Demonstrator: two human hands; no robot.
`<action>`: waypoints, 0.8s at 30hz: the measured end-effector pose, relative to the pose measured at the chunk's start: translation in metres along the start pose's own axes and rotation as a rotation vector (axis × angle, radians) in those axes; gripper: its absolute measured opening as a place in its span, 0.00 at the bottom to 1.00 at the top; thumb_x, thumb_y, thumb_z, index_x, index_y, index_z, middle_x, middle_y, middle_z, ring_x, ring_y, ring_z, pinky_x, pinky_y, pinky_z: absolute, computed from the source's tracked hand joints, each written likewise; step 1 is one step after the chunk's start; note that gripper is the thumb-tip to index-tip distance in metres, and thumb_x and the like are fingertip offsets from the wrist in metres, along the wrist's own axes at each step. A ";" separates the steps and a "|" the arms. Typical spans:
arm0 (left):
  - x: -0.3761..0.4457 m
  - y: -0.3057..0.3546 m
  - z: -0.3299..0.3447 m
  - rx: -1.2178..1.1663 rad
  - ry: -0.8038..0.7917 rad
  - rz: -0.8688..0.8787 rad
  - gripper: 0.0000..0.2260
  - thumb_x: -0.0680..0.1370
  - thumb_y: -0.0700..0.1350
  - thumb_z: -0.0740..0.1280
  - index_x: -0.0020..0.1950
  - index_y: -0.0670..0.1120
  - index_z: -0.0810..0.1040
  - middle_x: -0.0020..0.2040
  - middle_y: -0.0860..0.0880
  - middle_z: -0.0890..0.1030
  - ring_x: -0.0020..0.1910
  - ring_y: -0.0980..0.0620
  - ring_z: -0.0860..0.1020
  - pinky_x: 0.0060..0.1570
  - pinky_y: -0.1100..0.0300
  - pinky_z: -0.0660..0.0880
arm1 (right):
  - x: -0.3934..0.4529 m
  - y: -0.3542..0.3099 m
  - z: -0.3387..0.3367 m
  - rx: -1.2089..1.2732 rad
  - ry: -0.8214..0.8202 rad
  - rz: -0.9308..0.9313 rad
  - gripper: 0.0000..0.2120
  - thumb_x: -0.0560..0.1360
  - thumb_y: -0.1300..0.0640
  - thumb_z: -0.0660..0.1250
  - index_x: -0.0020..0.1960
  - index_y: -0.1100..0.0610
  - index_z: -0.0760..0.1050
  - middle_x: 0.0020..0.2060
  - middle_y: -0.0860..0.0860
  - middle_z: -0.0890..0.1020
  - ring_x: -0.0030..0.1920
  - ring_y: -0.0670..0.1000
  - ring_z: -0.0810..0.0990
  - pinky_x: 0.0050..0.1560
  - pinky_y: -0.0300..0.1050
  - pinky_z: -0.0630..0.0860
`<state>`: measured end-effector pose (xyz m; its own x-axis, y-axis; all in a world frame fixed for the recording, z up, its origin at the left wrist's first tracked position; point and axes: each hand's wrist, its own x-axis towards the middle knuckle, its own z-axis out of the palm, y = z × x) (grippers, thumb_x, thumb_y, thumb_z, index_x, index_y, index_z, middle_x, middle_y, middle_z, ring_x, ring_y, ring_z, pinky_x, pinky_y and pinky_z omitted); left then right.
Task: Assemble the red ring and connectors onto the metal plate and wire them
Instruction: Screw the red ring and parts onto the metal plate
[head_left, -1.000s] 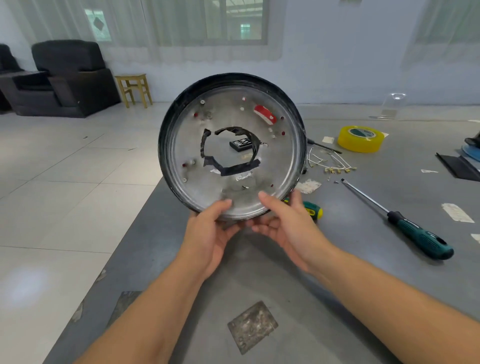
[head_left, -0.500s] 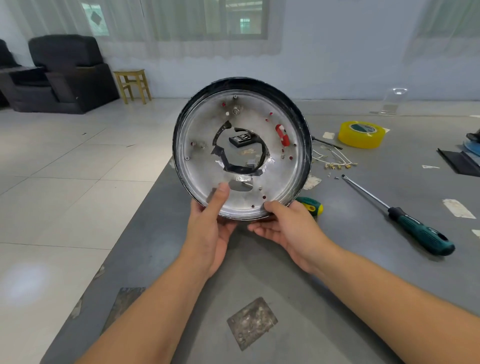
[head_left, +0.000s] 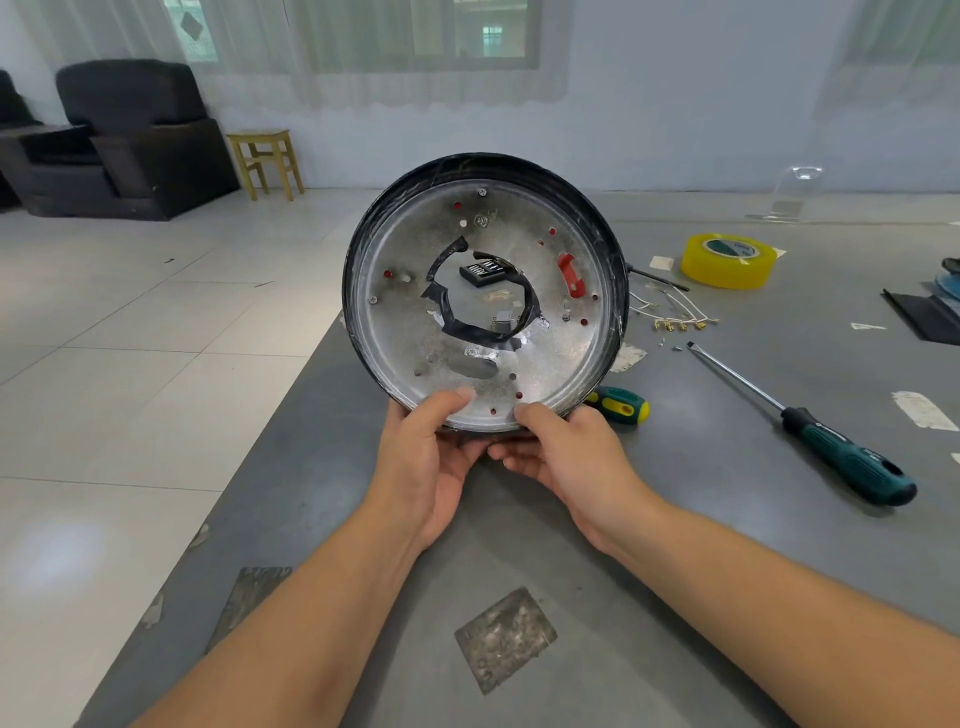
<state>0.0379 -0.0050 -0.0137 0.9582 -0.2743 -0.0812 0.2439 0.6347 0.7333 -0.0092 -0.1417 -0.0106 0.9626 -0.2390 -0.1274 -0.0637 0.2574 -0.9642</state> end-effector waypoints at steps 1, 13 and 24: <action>0.000 0.000 0.000 0.002 0.009 0.004 0.29 0.71 0.36 0.71 0.73 0.40 0.74 0.62 0.36 0.84 0.61 0.36 0.84 0.54 0.44 0.84 | 0.000 0.001 0.000 0.003 0.011 -0.011 0.10 0.82 0.60 0.64 0.58 0.61 0.82 0.47 0.58 0.88 0.43 0.54 0.85 0.44 0.44 0.82; 0.000 0.000 0.005 0.081 0.078 0.057 0.27 0.72 0.43 0.72 0.71 0.42 0.76 0.61 0.38 0.85 0.59 0.39 0.85 0.52 0.46 0.85 | 0.002 0.008 0.001 -0.054 0.047 -0.080 0.13 0.83 0.51 0.65 0.55 0.58 0.84 0.48 0.54 0.88 0.45 0.53 0.86 0.56 0.52 0.83; -0.005 0.003 0.011 0.113 0.118 0.057 0.28 0.74 0.50 0.72 0.74 0.44 0.76 0.64 0.40 0.84 0.61 0.40 0.84 0.49 0.51 0.84 | 0.001 0.009 0.001 -0.082 0.043 -0.134 0.20 0.82 0.42 0.64 0.58 0.58 0.83 0.48 0.55 0.88 0.43 0.53 0.85 0.48 0.48 0.82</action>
<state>0.0326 -0.0095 -0.0041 0.9826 -0.1491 -0.1108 0.1762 0.5595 0.8099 -0.0087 -0.1382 -0.0189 0.9519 -0.3063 -0.0049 0.0412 0.1436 -0.9888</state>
